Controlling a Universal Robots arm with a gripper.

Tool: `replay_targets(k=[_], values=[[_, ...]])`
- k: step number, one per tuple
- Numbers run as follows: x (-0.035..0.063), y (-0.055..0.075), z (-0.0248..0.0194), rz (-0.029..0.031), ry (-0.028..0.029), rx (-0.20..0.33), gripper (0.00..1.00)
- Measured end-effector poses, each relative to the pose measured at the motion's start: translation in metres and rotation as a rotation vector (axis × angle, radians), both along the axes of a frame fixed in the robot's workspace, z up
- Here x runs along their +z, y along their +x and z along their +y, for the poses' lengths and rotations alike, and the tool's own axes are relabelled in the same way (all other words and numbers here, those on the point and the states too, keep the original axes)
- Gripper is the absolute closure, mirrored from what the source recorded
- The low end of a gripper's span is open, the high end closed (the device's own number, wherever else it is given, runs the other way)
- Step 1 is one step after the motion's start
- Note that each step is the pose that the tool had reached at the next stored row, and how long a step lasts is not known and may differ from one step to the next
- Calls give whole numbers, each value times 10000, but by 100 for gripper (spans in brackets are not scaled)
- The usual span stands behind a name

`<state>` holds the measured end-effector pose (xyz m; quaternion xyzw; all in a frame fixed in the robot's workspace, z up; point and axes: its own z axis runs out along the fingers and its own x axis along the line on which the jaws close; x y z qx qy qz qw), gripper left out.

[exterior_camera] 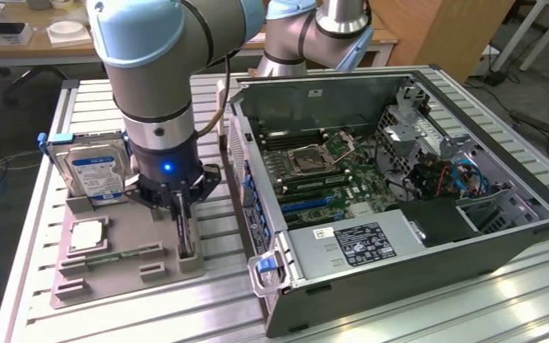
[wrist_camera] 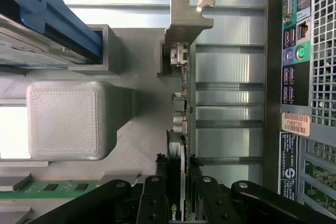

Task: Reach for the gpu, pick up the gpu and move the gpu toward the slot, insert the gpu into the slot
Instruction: 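Pick up the gpu and move the gpu toward the slot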

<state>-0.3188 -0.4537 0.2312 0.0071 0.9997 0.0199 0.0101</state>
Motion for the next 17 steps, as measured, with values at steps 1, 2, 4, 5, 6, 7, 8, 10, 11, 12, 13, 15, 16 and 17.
replay_targets(k=[1,2,4,5,6,7,8,10,11,12,13,15,16,17], values=[[14,-1,0,1,0,-1,74],[33,-1,1,1,0,-2,74],[61,-1,1,1,-1,-2,74],[73,-1,1,1,-1,-2,74],[86,-1,1,0,-1,-2,74],[100,-1,1,1,-1,-2,74],[113,-2,1,0,-1,-3,74],[141,-1,1,0,-1,-2,74],[157,-1,1,1,0,-3,74],[171,-1,1,1,-1,-3,74],[186,-1,1,1,-1,-2,74],[217,-1,1,0,-1,-2,74],[233,-1,1,0,-1,-2,74],[250,-1,1,0,0,-3,74]])
